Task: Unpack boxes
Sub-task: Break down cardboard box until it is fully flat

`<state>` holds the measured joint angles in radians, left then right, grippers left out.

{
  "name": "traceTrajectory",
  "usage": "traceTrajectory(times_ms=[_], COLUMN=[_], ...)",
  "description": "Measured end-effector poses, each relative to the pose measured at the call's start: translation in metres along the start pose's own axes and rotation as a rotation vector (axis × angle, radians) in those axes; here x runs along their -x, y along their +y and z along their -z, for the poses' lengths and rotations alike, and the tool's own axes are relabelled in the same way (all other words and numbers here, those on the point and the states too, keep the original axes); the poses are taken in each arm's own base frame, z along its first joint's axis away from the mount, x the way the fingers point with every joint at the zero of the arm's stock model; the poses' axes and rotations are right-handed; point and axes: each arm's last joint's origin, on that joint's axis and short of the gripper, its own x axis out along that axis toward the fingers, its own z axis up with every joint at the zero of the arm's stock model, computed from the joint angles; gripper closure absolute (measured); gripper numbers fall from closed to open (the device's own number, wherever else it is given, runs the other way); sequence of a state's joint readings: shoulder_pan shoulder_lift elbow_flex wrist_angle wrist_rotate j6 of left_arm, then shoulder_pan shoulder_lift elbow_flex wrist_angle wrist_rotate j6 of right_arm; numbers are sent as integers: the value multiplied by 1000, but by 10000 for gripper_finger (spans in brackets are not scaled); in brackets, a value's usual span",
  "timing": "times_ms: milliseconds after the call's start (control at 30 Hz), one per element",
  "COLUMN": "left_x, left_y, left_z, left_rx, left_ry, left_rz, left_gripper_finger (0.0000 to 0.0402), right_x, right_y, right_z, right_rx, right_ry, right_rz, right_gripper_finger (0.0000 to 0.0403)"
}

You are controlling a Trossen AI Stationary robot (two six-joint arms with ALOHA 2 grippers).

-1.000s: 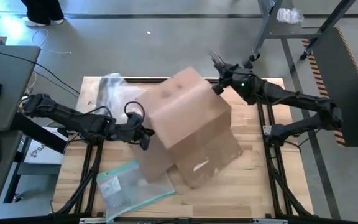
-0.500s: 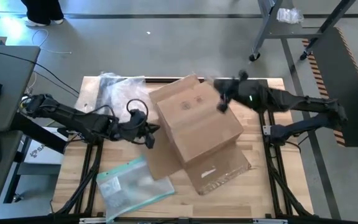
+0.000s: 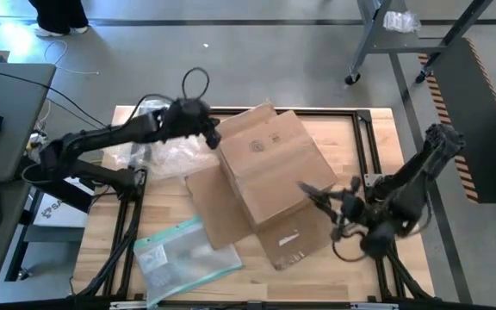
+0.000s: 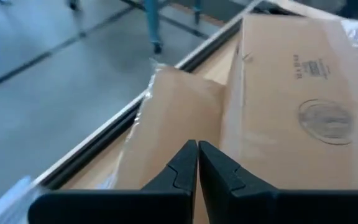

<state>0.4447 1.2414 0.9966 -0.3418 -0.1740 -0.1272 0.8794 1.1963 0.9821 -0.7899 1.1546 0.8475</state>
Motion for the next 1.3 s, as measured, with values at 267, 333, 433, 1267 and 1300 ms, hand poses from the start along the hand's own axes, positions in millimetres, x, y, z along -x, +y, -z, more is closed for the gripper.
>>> traceTrajectory(times_ms=[267, 333, 433, 1267, 1300], left_x=[-75, -92, -111, 40, 42], left_y=[28, 29, 25, 0, -2], left_z=[12, 21, 32, 14, 19], left_rx=[-60, -41, -23, 297, 299], left_ry=[63, 104, 136, 229, 260], left_rz=[193, 249, 396, 341, 323], left_gripper_finger=[401, 401, 401, 401, 401], right_x=[-19, -27, -40, -113, -118], right_y=[9, 5, -1, -109, -118], right_z=[102, 118, 131, -3, -7], right_rx=[-200, -236, -271, -71, -68], right_ry=[36, 5, -36, 61, 71], right_rz=[41, 72, 123, 504, 477], right_gripper_finger=[279, 279, 279, 279, 279])
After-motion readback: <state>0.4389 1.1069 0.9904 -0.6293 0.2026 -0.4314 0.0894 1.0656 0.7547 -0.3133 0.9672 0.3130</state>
